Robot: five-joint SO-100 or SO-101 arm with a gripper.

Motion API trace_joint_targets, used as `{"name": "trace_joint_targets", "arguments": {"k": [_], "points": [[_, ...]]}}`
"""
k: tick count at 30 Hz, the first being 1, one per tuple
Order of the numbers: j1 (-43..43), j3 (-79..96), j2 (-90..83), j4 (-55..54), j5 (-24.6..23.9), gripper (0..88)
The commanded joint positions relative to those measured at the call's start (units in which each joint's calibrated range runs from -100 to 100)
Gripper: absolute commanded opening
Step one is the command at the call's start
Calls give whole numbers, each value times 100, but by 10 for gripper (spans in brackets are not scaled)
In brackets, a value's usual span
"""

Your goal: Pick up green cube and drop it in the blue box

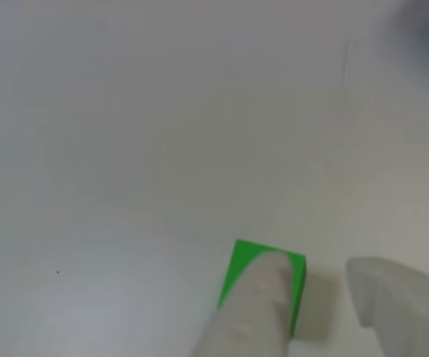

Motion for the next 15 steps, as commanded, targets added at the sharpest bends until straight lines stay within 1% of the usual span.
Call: {"name": "trace_joint_targets", "arguments": {"k": [1,5,15], "points": [[-71,-835,555,14,20,16],[-231,-1104,1249,31,15,16],[-223,-2460,2971,47,-15,16]]}}
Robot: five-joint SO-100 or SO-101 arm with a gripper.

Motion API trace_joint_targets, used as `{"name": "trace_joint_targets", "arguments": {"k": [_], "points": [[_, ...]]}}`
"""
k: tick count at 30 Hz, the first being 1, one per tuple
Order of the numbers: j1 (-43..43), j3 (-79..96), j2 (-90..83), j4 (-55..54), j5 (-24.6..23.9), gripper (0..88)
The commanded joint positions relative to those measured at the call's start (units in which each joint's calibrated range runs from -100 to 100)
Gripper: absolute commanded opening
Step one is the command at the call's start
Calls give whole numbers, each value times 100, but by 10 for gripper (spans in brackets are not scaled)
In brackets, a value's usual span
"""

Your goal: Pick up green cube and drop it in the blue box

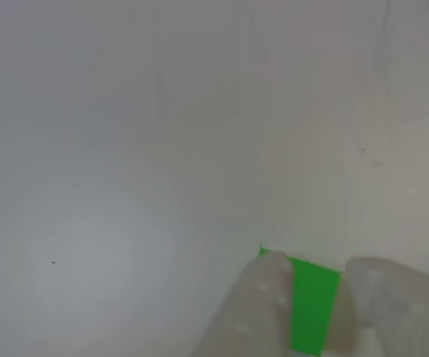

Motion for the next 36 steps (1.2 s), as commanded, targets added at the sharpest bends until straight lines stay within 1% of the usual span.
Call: {"name": "trace_joint_targets", "arguments": {"k": [1,4,7,15,19,22,28,36], "points": [[-32,-867,474,47,-15,16],[-24,-1253,908,71,-15,16],[7,-1738,1352,446,-15,16],[-24,-3444,2188,2485,-15,16],[-32,-4063,2698,3227,-24,16],[-32,-4323,2965,3406,-29,16],[-39,-4341,3057,3406,-68,16],[-54,-4341,3057,3357,-781,16]]}}
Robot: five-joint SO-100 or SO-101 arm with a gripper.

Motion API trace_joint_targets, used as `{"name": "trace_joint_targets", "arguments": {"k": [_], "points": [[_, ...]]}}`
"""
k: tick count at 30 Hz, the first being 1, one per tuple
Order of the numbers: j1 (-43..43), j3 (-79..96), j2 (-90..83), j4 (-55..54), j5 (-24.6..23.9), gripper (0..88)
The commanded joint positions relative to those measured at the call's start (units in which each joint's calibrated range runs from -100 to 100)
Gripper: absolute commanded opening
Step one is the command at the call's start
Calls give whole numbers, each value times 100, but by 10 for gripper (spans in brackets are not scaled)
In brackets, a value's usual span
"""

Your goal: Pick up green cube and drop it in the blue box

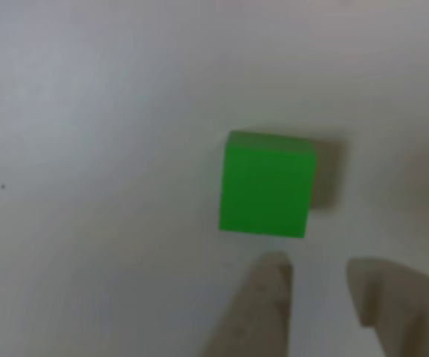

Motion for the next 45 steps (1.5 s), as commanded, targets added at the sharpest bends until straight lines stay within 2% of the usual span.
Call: {"name": "trace_joint_targets", "arguments": {"k": [1,20,33,45], "points": [[-77,-377,-25,6,-259,16],[-283,-341,-9,55,-283,21],[-283,-323,0,22,-283,241],[-428,-323,409,-10,-288,286]]}}
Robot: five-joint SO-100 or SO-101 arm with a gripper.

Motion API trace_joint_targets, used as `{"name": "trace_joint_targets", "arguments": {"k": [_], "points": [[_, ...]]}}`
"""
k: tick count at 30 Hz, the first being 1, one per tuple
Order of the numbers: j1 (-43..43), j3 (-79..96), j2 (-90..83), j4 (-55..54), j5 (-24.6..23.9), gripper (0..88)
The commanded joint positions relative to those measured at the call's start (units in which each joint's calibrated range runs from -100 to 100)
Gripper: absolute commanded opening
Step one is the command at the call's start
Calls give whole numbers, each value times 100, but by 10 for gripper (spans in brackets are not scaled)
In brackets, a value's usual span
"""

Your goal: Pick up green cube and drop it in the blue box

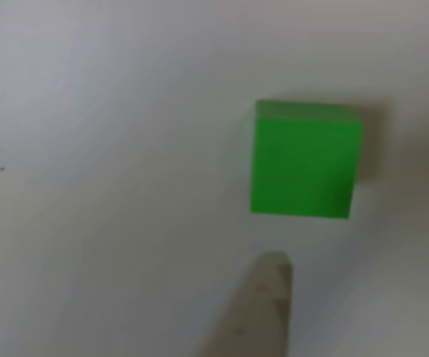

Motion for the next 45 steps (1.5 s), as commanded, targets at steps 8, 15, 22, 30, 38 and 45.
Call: {"name": "trace_joint_targets", "arguments": {"k": [8,15,22,30,38,45], "points": [[-219,-314,142,-231,-24,287],[-219,-314,660,-826,-24,287],[-219,-314,736,-907,-20,287],[-219,-314,1062,-907,-15,286],[-219,-314,1087,-915,20,286],[-219,-323,1237,-915,20,285]]}}
